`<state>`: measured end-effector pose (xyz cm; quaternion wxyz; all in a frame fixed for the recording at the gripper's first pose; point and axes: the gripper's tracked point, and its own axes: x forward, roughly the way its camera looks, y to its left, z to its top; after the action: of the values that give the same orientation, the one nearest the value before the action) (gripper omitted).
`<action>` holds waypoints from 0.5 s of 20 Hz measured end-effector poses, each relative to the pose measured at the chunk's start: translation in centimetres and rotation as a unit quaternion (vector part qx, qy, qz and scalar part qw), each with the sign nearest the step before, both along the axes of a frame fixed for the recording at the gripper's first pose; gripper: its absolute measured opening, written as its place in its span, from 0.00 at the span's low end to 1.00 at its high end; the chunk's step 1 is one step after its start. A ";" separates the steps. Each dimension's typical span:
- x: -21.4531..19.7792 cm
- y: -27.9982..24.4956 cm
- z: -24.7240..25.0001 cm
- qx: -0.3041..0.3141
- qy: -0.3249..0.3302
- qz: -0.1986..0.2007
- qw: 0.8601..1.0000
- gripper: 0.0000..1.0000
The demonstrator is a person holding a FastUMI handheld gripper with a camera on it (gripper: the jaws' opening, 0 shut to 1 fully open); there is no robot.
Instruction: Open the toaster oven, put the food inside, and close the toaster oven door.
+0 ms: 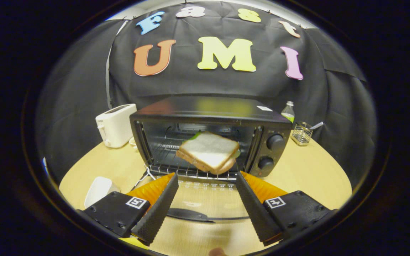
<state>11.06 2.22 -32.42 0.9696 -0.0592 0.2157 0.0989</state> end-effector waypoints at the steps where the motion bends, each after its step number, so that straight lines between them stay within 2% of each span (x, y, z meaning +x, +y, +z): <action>1: -0.7 -0.1 -1.0 -0.005 0.000 -0.003 1.000 1.00; 6: -4.1 0.0 -5.0 0.011 -0.005 -0.019 1.000 1.00; 10: -6.6 1.1 -8.0 0.008 0.029 -0.015 0.999 1.00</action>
<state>4.50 3.32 -40.39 0.9648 -0.0457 0.2437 0.0881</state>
